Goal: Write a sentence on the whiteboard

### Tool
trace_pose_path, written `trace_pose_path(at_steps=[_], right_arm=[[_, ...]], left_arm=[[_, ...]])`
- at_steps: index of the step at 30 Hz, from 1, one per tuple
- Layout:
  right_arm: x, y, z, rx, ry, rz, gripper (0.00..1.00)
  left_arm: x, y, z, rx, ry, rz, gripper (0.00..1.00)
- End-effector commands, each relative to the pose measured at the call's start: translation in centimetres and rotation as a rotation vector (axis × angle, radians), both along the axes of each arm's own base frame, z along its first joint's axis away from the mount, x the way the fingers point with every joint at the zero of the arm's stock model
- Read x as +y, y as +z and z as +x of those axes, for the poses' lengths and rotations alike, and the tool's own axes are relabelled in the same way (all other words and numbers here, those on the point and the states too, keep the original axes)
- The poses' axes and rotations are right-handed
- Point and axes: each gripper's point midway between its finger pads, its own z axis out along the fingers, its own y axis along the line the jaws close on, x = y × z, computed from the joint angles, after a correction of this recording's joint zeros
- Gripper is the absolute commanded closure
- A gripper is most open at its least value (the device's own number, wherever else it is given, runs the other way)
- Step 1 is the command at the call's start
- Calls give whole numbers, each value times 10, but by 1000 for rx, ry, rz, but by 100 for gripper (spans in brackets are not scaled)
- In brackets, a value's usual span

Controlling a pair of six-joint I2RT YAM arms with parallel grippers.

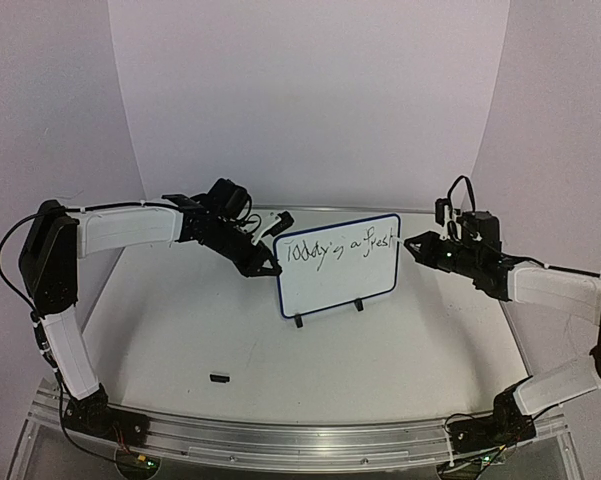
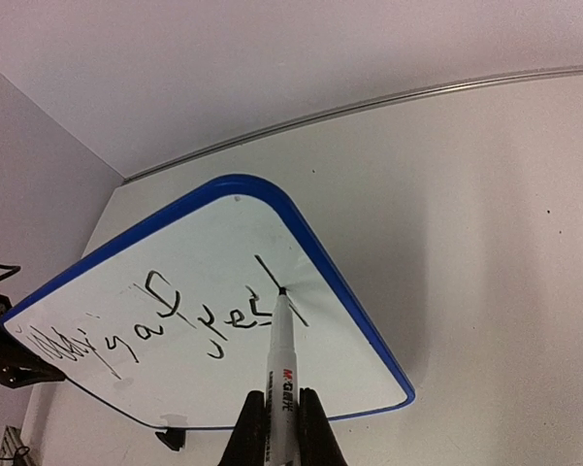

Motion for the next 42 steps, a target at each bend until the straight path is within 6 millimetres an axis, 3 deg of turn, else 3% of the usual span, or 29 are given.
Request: trace_pose_path(at_steps=[1, 19, 31, 38, 42], right_arm=[[-5, 26, 10, -77, -39, 8, 100], [-8, 7, 11, -31, -60, -7, 100], [-11, -19, -1, 30, -58, -15, 100], [-12, -21, -2, 35, -62, -12, 100], [-12, -9, -5, 12, -59, 2, 100]], left_arm=[[1, 2, 7, -36, 1, 31, 100], [1, 2, 7, -37, 3, 31, 100], [1, 3, 7, -38, 1, 29, 100], [1, 5, 7, -40, 2, 27, 100], [0, 5, 6, -37, 1, 23, 100]])
